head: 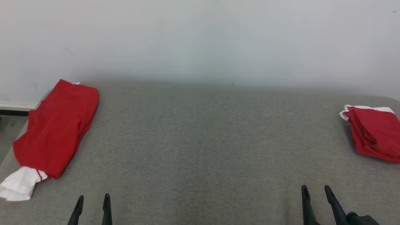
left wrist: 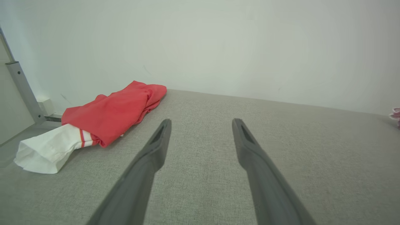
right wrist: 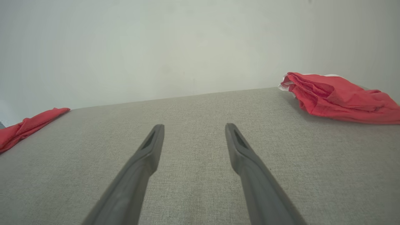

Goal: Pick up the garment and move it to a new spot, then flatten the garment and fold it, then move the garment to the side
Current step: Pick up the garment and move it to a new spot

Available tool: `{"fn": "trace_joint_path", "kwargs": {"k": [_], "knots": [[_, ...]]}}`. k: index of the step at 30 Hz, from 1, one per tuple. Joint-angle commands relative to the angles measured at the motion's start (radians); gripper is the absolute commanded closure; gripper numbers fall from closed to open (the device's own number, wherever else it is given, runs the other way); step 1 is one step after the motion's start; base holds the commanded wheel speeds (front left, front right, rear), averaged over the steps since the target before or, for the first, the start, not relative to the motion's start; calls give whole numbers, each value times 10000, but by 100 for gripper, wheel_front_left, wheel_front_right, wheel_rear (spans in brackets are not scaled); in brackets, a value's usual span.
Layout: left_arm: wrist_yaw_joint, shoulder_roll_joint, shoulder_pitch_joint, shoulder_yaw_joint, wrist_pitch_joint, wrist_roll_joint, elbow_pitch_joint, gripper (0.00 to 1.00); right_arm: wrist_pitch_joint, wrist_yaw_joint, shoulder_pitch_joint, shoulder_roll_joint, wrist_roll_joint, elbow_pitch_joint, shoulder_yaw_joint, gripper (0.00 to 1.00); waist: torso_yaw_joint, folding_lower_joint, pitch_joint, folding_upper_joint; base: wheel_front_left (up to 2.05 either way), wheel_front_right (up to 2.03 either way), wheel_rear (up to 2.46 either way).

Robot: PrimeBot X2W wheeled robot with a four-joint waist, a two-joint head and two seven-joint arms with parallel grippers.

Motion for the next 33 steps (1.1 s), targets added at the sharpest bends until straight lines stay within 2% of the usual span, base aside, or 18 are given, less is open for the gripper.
{"fn": "trace_joint_path", "kwargs": {"k": [1,17,33], "knots": [[18,8,-16,27,-28,55,1,0,-2,-16,106,22,88,8,3,0,511,0,-33,0,0,0,0],[18,152,116,334,-28,133,129,0,-2,-16,69,22,249,116,123,0,2544,0,-145,0,0,0,0],[18,87,411,511,-28,227,29,0,-1,-17,65,19,367,174,291,0,3535,0,-276,0,0,0,0]]}}
